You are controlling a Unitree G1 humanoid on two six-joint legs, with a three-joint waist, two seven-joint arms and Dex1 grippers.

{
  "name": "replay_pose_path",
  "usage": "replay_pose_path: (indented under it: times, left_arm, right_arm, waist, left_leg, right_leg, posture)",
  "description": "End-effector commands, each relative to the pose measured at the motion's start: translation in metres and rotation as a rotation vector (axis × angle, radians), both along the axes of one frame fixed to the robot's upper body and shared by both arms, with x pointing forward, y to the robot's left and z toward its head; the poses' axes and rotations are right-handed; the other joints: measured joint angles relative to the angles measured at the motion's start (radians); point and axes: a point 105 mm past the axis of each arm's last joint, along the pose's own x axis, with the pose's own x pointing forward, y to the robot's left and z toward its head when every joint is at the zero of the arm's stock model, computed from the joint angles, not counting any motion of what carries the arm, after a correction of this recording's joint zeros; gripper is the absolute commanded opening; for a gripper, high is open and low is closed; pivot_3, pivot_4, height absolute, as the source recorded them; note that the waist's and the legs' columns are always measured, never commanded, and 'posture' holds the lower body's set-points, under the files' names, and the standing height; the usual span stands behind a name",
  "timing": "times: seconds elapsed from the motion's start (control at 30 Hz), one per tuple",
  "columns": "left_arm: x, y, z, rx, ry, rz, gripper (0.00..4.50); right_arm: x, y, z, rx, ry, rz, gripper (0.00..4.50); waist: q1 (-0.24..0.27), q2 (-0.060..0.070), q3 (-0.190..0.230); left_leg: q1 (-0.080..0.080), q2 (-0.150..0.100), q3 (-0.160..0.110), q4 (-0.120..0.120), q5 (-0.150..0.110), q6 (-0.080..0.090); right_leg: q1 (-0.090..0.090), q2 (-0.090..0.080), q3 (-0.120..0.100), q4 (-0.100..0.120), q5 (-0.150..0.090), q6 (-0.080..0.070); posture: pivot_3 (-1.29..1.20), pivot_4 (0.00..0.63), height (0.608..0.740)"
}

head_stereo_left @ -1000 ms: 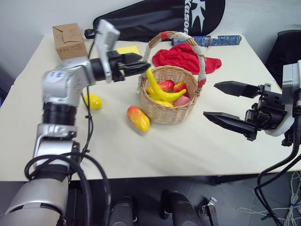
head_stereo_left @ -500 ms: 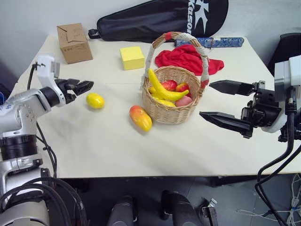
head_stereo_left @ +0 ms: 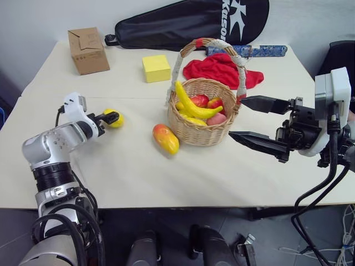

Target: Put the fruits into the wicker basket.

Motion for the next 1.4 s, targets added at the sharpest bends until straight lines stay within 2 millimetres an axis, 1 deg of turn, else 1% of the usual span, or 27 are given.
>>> replay_pose_path:
  times: [0.03,0.13,0.23,0.33,0.37,0.4,0.43,0.53,0.57,0.6,0.63,0.67,0.77,0.8,0.83,0.9,0.93,1.0,1.07,1.17,1.27,1.3,1.4]
  left_arm:
    - [0.014,-0.002,0.007,0.017,-0.017,0.014,4.49]
    - [0.021,-0.005,0.001,0.058,0.001,0.004,4.49]
    - [0.026,-0.009,0.0,0.067,-0.004,-0.008,3.86]
    - [0.028,-0.012,0.004,0.085,-0.022,-0.028,2.93]
    - [0.027,-0.011,0.006,0.105,-0.026,-0.041,2.69]
    - [0.024,-0.011,0.01,0.13,-0.036,-0.071,2.63]
    - [0.022,-0.012,0.012,0.146,-0.042,-0.093,2.63]
    - [0.006,-0.023,0.024,0.251,-0.099,-0.242,2.63]
    - [-0.005,-0.033,0.032,0.283,-0.132,-0.325,2.63]
    - [-0.017,-0.046,0.044,0.287,-0.17,-0.414,2.63]
    - [-0.027,-0.055,0.051,0.291,-0.192,-0.478,2.63]
    - [-0.035,-0.063,0.058,0.283,-0.211,-0.53,2.63]
    - [-0.058,-0.099,0.093,0.251,-0.301,-0.717,2.63]
    - [-0.063,-0.107,0.099,0.251,-0.317,-0.757,2.63]
    - [-0.066,-0.129,0.109,0.285,-0.358,-0.847,2.63]
    - [-0.065,-0.171,0.122,0.346,-0.435,-0.99,2.63]
    - [-0.065,-0.183,0.125,0.36,-0.451,-1.03,2.63]
    - [-0.057,-0.201,0.119,0.434,-0.478,-1.09,2.63]
    - [-0.049,-0.213,0.115,0.492,-0.499,-1.126,2.63]
    - [-0.031,-0.235,0.097,0.61,-0.503,-1.164,2.63]
    - [-0.012,-0.245,0.082,0.677,-0.489,-1.156,2.63]
    - [-0.008,-0.247,0.081,0.684,-0.501,-1.156,3.36]
    - [-0.009,-0.248,0.091,0.614,-0.542,-1.172,4.25]
  right_arm:
    - [-0.005,0.005,0.011,0.016,-0.061,0.025,4.5]
    - [-0.005,0.006,0.011,0.017,-0.064,0.029,4.5]
    - [-0.005,0.006,0.011,0.018,-0.064,0.028,4.5]
    - [-0.006,0.006,0.01,0.018,-0.061,0.026,4.5]
    - [-0.007,0.006,0.01,0.018,-0.06,0.024,4.5]
    - [-0.007,0.006,0.01,0.019,-0.058,0.021,4.5]
    - [-0.007,0.005,0.01,0.019,-0.057,0.018,4.5]
    - [-0.007,0.004,0.008,0.01,-0.051,0.008,4.5]
    - [-0.007,0.003,0.008,0.007,-0.051,0.004,4.5]
    - [-0.007,0.002,0.009,0.006,-0.05,-0.001,4.5]
    - [-0.007,0.002,0.009,0.006,-0.05,-0.004,4.5]
    - [-0.007,0.001,0.009,0.006,-0.052,-0.009,4.5]
    - [-0.005,-0.003,0.01,0.01,-0.056,-0.04,4.5]
    - [-0.004,-0.004,0.01,0.012,-0.056,-0.048,4.5]
    - [-0.001,-0.008,0.009,0.016,-0.048,-0.076,4.5]
    - [0.005,-0.019,0.004,-0.002,-0.041,-0.149,4.5]
    - [0.007,-0.022,0.002,-0.011,-0.04,-0.173,4.5]
    - [0.013,-0.032,0.004,0.002,-0.052,-0.223,4.5]
    - [0.017,-0.039,0.008,0.027,-0.06,-0.25,4.5]
    - [0.024,-0.05,0.012,0.058,-0.078,-0.317,4.5]
    - [0.027,-0.054,0.01,0.062,-0.086,-0.35,4.5]
    - [0.025,-0.054,0.008,0.065,-0.082,-0.353,4.5]
    - [0.022,-0.053,0.0,0.061,-0.07,-0.364,4.5]
  waist:
    - [0.001,0.0,0.0]
    - [0.001,0.0,0.0]
    - [0.001,0.0,0.0]
    - [0.002,0.0,0.0]
    - [0.002,0.0,0.0]
    - [0.001,0.0,0.0]
    - [0.001,0.0,0.0]
    - [-0.007,0.0,0.0]
    - [-0.009,0.0,0.0]
    - [-0.011,0.0,0.0]
    - [-0.013,0.0,0.0]
    - [-0.014,0.0,0.0]
    - [-0.005,0.0,0.0]
    - [-0.001,0.0,0.0]
    - [0.004,0.0,0.0]
    - [0.012,0.0,0.0]
    - [0.017,0.0,0.0]
    - [0.017,0.001,-0.001]
    - [0.006,0.001,-0.001]
    - [-0.005,0.001,-0.001]
    - [-0.003,0.001,-0.001]
    - [-0.002,0.001,-0.001]
    - [-0.004,0.001,-0.001]
  left_leg:
    - [0.0,0.0,0.0,0.0,0.0,0.0]
    - [0.0,0.0,0.0,0.0,-0.001,0.0]
    - [0.0,0.0,0.0,0.0,-0.001,0.0]
    - [0.0,0.0,0.0,0.0,-0.001,0.0]
    - [0.0,0.0,0.0,0.0,-0.001,0.0]
    - [0.0,0.0,0.0,0.0,-0.001,0.0]
    - [0.0,0.0,0.0,0.0,-0.001,0.0]
    - [0.0,0.001,0.001,0.0,-0.001,0.0]
    - [0.0,0.001,0.001,-0.001,-0.002,-0.001]
    - [0.0,0.001,0.001,-0.001,-0.002,-0.001]
    - [-0.001,0.002,0.001,-0.001,-0.002,-0.001]
    - [-0.001,0.002,0.001,-0.001,-0.002,-0.001]
    - [-0.001,0.001,0.001,0.001,-0.002,-0.001]
    - [0.0,0.001,0.001,0.001,-0.002,-0.001]
    - [-0.001,0.001,0.001,0.002,-0.002,-0.001]
    - [-0.001,0.001,-0.001,0.003,-0.002,0.0]
    - [-0.001,0.0,-0.002,0.003,-0.002,0.0]
    - [-0.001,-0.001,0.001,0.005,-0.004,0.003]
    - [0.0,-0.001,0.003,0.005,-0.005,0.004]
    - [0.0,0.001,0.006,0.005,-0.005,0.004]
    - [0.0,0.001,0.006,0.005,-0.005,0.004]
    - [-0.001,0.001,0.006,0.005,-0.005,0.004]
    - [-0.001,0.002,0.006,0.006,-0.006,0.005]
  right_leg:
    - [0.0,0.0,0.0,0.0,0.0,0.0]
    - [0.0,0.0,0.0,0.0,0.0,0.0]
    - [0.0,0.0,0.0,0.0,0.0,0.0]
    - [0.0,-0.001,0.0,0.0,0.0,0.0]
    - [0.0,-0.001,0.0,0.0,0.0,0.0]
    - [0.0,-0.001,0.0,0.0,0.0,0.0]
    - [0.0,-0.001,0.0,0.0,0.0,0.0]
    - [0.0,0.0,0.0,0.0,0.0,0.0]
    - [0.0,0.0,0.0,0.001,0.0,0.0]
    - [-0.001,0.0,0.0,0.002,0.0,0.0]
    - [-0.001,0.0,0.0,0.002,0.0,0.0]
    - [-0.001,0.0,0.0,0.002,0.0,-0.001]
    - [-0.001,0.0,0.0,0.0,-0.001,-0.001]
    - [-0.001,0.0,0.0,0.0,0.0,-0.001]
    - [-0.001,0.0,0.0,0.0,-0.001,-0.001]
    - [0.0,0.001,0.0,0.0,0.0,-0.001]
    - [0.001,0.002,-0.001,0.0,0.0,-0.001]
    - [0.001,0.003,0.001,0.0,0.0,0.0]
    - [0.001,0.003,0.002,0.0,0.0,0.0]
    - [0.0,0.004,0.003,0.0,0.0,0.001]
    - [-0.001,0.006,0.003,0.0,0.0,0.0]
    - [-0.002,0.006,0.003,0.0,0.0,0.0]
    - [-0.002,0.005,0.003,-0.001,0.0,0.0]
  posture:
    - [0.0,0.15,0.74]
    - [0.0,0.15,0.74]
    - [0.0,0.15,0.74]
    - [0.0,0.15,0.74]
    - [0.0,0.15,0.74]
    - [0.0,0.15,0.74]
    - [0.0,0.15,0.74]
    - [0.0,0.15,0.74]
    - [0.0,0.15,0.74]
    - [0.0,0.15,0.74]
    - [0.0,0.15,0.74]
    - [0.0,0.15,0.74]
    - [0.0,0.15,0.74]
    - [0.0,0.15,0.74]
    - [0.0,0.15,0.74]
    - [0.0,0.15,0.74]
    - [0.0,0.15,0.74]
    - [0.0,0.15,0.74]
    - [0.0,0.15,0.74]
    - [0.0,0.15,0.74]
    - [0.0,0.15,0.74]
    - [0.0,0.15,0.74]
    - [0.0,0.15,0.74]
